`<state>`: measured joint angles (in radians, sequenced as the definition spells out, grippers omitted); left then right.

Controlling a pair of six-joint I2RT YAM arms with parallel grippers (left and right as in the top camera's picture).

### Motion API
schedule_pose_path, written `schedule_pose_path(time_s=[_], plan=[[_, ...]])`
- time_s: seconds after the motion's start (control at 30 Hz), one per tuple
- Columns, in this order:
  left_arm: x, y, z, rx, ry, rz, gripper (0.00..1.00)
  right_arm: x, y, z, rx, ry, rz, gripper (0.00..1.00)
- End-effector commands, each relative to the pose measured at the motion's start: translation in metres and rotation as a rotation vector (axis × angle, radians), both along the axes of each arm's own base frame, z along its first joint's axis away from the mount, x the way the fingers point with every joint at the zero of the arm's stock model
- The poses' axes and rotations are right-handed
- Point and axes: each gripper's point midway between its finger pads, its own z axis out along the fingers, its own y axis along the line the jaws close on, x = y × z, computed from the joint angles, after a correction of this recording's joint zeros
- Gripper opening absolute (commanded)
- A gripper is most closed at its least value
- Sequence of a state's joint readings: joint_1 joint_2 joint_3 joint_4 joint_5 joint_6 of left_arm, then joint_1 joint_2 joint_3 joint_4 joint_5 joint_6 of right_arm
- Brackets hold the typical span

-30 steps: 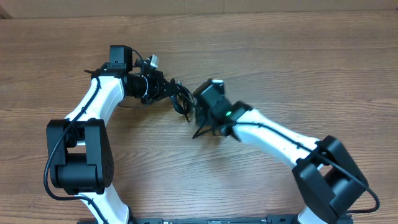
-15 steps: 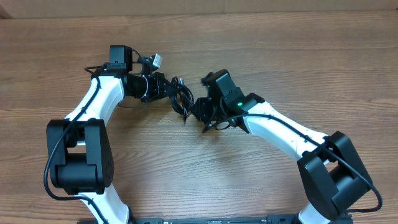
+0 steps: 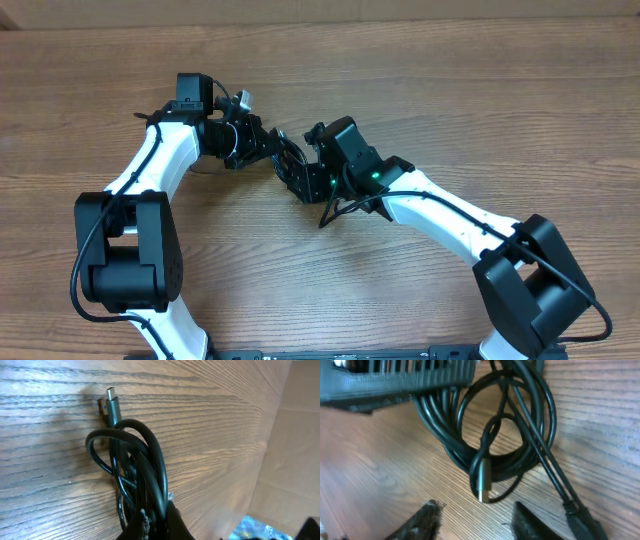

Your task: Untangle cables

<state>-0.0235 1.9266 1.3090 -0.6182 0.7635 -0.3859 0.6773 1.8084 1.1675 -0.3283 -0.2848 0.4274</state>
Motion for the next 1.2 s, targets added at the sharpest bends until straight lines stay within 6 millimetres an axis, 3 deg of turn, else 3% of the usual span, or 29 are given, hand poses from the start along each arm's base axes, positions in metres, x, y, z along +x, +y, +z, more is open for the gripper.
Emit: schedule_pose_path(time_s=[0.0,0.2,0.3,0.8,1.17], plan=[[0.009,0.010,0.014,0.031,-0.036,0.038,0.04,0.013,0.012,0.019,0.011,-0.069,-0.006,0.33],[0.009,0.010,0.014,0.030,-0.036,0.039,0.04,0.020,0.015,0.028,0.024,-0.083,-0.033,0.22],[0.009,0.010,0.014,0.031,-0.037,0.038,0.04,0.025,0.009,0.027,-0.004,-0.103,-0.061,0.04],[0.009,0.010,0.014,0.031,-0.036,0.038,0.04,0.010,0.010,0.002,-0.033,-0.054,-0.084,0.04],[0.009,0.010,0.014,0.031,-0.037,0.038,0.04,0.012,0.003,-0.035,-0.096,0.004,-0.132,0.04]])
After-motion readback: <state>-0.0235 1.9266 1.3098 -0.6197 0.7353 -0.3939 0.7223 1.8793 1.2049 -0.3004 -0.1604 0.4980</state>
